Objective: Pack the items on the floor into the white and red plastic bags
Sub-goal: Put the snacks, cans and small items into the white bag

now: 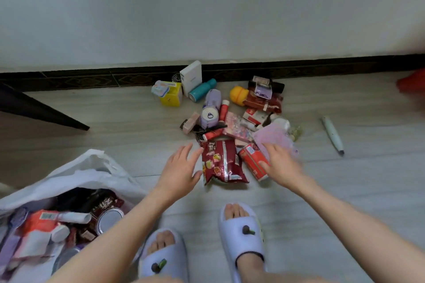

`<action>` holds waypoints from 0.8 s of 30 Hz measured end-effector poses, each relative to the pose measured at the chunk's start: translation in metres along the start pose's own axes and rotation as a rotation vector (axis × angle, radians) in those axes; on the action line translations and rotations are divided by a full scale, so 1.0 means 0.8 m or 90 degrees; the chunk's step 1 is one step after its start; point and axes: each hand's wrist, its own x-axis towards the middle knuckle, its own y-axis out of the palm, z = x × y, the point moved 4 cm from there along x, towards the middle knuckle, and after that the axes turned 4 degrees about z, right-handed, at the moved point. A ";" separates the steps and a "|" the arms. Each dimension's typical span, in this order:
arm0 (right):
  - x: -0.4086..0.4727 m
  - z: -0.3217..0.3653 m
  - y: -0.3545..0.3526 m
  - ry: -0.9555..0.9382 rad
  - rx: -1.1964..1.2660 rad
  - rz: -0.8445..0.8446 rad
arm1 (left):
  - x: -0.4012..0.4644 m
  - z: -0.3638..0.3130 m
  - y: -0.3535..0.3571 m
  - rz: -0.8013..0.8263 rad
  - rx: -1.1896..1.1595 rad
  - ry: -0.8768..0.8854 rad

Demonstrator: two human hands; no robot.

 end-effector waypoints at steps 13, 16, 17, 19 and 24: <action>0.071 -0.046 0.135 0.200 0.121 0.027 | 0.092 0.002 0.123 0.049 -0.573 -0.301; 0.067 -0.047 0.134 0.192 0.162 -0.004 | 0.101 -0.001 0.120 0.015 -0.623 -0.340; 0.063 -0.046 0.132 0.186 0.192 -0.025 | 0.102 -0.001 0.116 0.008 -0.635 -0.344; 0.054 -0.045 0.124 0.198 0.275 -0.066 | 0.102 -0.001 0.107 -0.002 -0.644 -0.338; 0.026 -0.018 0.096 0.197 0.368 -0.101 | 0.078 0.009 0.066 -0.074 -0.583 -0.296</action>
